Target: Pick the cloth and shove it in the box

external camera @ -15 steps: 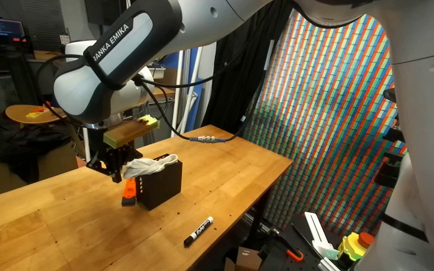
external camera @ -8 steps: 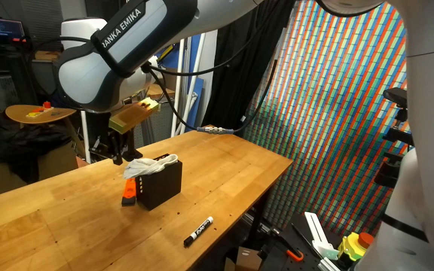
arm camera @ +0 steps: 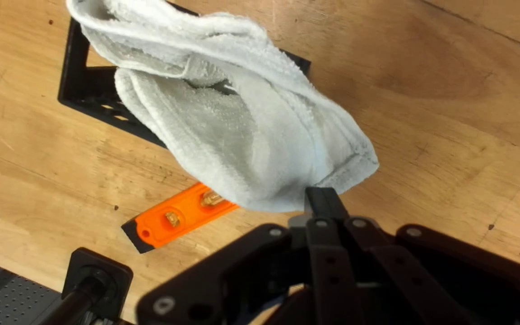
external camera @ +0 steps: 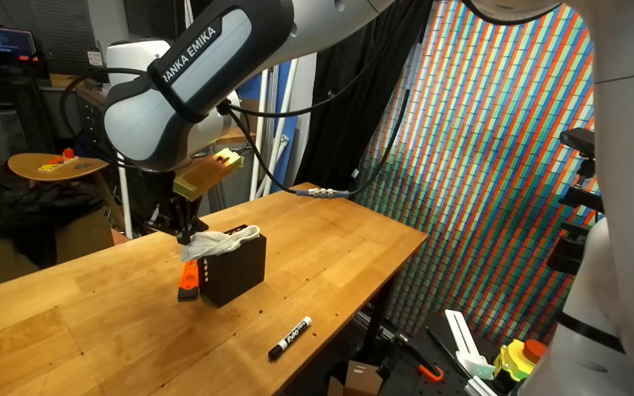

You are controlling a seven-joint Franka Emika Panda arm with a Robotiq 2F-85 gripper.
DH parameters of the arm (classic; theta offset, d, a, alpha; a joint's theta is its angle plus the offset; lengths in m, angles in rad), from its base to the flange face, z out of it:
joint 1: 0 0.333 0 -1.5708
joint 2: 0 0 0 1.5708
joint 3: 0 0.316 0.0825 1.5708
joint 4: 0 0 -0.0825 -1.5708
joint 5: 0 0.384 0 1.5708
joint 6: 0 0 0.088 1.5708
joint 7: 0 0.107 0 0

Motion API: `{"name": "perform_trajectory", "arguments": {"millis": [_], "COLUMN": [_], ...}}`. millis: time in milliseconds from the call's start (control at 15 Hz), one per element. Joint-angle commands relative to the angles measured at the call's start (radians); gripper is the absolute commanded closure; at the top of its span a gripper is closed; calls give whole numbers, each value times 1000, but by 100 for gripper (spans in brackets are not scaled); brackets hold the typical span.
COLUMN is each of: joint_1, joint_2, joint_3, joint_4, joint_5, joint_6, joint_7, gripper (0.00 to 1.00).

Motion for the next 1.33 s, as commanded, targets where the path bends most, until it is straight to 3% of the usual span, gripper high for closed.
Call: {"name": "perform_trajectory", "arguments": {"millis": [0, 1267], "joint_1": [-5, -14], "joint_2": [-14, -26], "joint_3": [-6, -60], "joint_4": [-24, -87], "joint_5": [-14, -56], "joint_6": [29, 42], "joint_7": [-20, 21], "gripper": [100, 100]}}
